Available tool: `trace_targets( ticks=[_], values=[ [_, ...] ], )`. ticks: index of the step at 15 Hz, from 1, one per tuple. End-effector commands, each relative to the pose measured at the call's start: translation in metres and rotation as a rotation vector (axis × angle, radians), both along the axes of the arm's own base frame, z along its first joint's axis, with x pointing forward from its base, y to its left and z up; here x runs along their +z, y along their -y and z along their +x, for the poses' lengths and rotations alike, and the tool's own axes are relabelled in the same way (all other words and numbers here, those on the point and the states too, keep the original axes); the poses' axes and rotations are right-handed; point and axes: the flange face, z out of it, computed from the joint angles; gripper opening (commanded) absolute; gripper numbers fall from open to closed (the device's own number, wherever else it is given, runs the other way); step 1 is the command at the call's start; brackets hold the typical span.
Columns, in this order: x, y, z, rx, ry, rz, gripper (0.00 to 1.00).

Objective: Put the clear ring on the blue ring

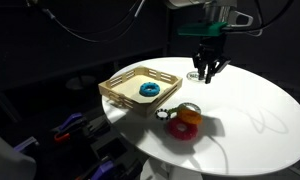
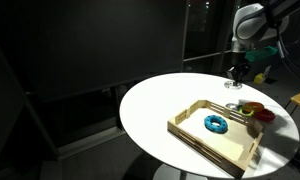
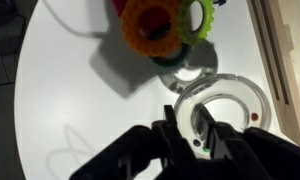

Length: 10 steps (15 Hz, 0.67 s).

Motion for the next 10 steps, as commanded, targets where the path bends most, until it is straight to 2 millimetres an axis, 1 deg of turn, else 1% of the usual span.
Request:
trace_targets(
  ticks=[1,3,6,10],
  values=[
    [0.0,-0.005,0.001,0.012,-0.001,0.0,0.09],
    [-0.003,-0.015,0.003,0.034,-0.003,0.01,0.09],
    [-0.002,-0.036,0.006,0.074,0.004,0.023,0.09],
    [0.001,-0.069,0.007,0.145,0.009,0.037,0.09]
  ],
)
